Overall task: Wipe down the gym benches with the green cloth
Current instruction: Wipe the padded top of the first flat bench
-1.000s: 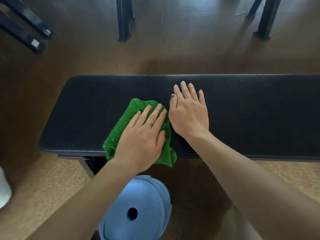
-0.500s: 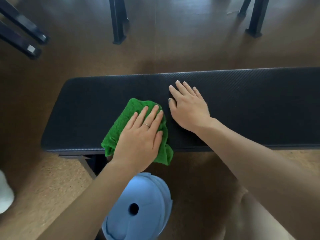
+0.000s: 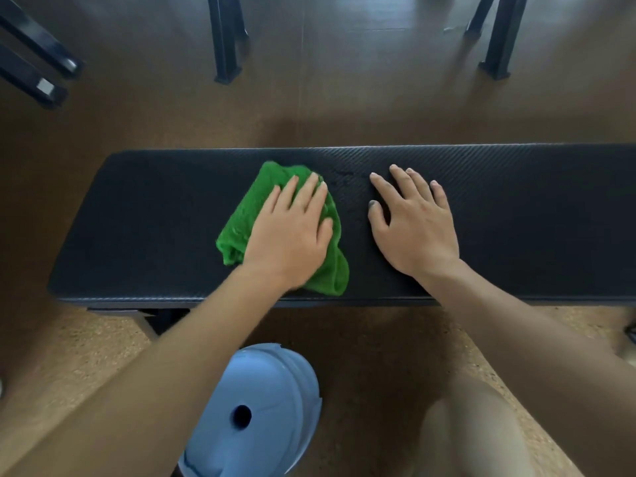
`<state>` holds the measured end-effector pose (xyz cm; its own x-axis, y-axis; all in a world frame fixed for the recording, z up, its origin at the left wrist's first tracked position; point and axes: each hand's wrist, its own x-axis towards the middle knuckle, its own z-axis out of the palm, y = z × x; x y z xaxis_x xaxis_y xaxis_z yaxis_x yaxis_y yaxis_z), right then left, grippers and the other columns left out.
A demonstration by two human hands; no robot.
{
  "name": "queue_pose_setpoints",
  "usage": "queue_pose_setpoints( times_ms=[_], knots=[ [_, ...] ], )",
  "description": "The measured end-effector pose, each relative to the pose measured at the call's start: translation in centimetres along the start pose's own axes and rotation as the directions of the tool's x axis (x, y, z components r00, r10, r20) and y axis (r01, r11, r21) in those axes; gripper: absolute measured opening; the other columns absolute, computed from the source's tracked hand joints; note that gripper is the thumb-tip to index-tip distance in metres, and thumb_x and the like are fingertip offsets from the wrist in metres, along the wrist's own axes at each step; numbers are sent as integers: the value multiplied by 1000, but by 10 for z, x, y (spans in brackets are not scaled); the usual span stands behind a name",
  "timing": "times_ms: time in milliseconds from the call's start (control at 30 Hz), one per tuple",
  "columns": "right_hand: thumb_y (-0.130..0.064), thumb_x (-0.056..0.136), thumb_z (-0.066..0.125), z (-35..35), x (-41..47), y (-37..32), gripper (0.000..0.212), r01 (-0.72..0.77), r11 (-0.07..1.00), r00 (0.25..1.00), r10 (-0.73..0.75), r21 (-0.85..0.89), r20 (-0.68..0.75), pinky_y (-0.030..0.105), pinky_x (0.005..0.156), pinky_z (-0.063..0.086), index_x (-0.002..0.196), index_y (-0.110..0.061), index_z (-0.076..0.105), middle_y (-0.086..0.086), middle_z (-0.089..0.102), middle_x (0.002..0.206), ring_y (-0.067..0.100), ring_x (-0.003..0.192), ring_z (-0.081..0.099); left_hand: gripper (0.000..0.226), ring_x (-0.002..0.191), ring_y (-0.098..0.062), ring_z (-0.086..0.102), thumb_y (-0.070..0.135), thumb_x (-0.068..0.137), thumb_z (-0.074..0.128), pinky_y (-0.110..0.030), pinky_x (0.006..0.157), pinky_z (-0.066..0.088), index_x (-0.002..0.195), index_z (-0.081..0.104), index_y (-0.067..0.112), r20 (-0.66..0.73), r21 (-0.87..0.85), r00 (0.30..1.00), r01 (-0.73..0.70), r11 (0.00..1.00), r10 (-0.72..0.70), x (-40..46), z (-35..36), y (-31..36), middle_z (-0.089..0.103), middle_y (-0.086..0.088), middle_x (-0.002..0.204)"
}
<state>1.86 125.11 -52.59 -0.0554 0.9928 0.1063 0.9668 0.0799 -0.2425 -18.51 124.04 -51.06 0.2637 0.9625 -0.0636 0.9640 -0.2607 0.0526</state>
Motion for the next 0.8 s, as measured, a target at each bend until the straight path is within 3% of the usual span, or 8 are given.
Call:
queue_pose_setpoints(
  times_ms=[100, 200, 333, 433, 533, 667, 800],
  knots=[
    [-42, 103, 45, 0, -4, 0, 49, 41, 997, 991, -33, 63, -133, 48, 125, 23, 146, -20, 56, 7, 50, 155, 26, 148, 38, 65, 158, -27, 21, 46, 107, 19, -48, 128, 18, 163, 28, 14, -9, 23, 995, -101, 995, 102, -57, 6, 13, 23, -4, 171],
    [-37, 101, 51, 2, -3, 1, 42, 74, 992, 980, -53, 100, -193, 45, 121, 31, 134, -15, 64, 7, 59, 143, 27, 138, 48, 62, 156, -27, 25, 44, 107, 23, -47, 127, 23, 162, 32, 14, -39, 35, 989, -143, 989, 144, -57, 7, 9, 28, -4, 169],
    [-40, 100, 48, 4, 2, 2, 40, 81, 995, 977, -68, 57, -201, 43, 116, 34, 128, -16, 63, 4, 60, 134, 27, 130, 51, 59, 159, -20, 17, 42, 107, 25, -40, 129, 13, 164, 26, 26, -31, -44, 990, -142, 989, 141, 0, 4, 0, 21, 4, 171],
    [-41, 100, 47, 4, 3, 2, 40, 94, 993, 977, -78, 70, -200, 43, 116, 34, 128, -17, 63, 3, 60, 132, 26, 128, 52, 58, 159, -20, 13, 40, 108, 24, -41, 130, 9, 164, 23, 27, -15, -41, 1000, -28, 999, 27, 35, 0, 5, 18, 3, 172],
    [-40, 100, 48, 3, -1, 5, 41, 82, 994, 976, -65, 78, -207, 42, 118, 32, 130, -17, 63, 4, 60, 135, 27, 131, 51, 62, 159, -25, 16, 42, 107, 19, -44, 130, 11, 164, 23, 19, -43, -3, 999, -15, 1000, 14, 8, 6, 21, 20, -2, 172],
    [-38, 100, 49, 3, -4, 5, 41, 77, 991, 980, -55, 111, -190, 42, 119, 31, 132, -16, 63, 5, 59, 139, 27, 134, 50, 61, 157, -30, 23, 42, 109, 23, -50, 127, 21, 162, 29, 12, -56, 70, 989, -131, 989, 135, -71, 13, 28, 25, -6, 170],
    [-38, 100, 47, 4, 0, 3, 41, 84, 991, 976, -62, 102, -207, 43, 118, 35, 130, -15, 63, 5, 61, 135, 27, 131, 52, 61, 157, -26, 24, 41, 108, 22, -46, 127, 21, 163, 29, 16, -53, 69, 988, -139, 988, 142, -48, 10, 22, 25, -3, 170]
  ],
)
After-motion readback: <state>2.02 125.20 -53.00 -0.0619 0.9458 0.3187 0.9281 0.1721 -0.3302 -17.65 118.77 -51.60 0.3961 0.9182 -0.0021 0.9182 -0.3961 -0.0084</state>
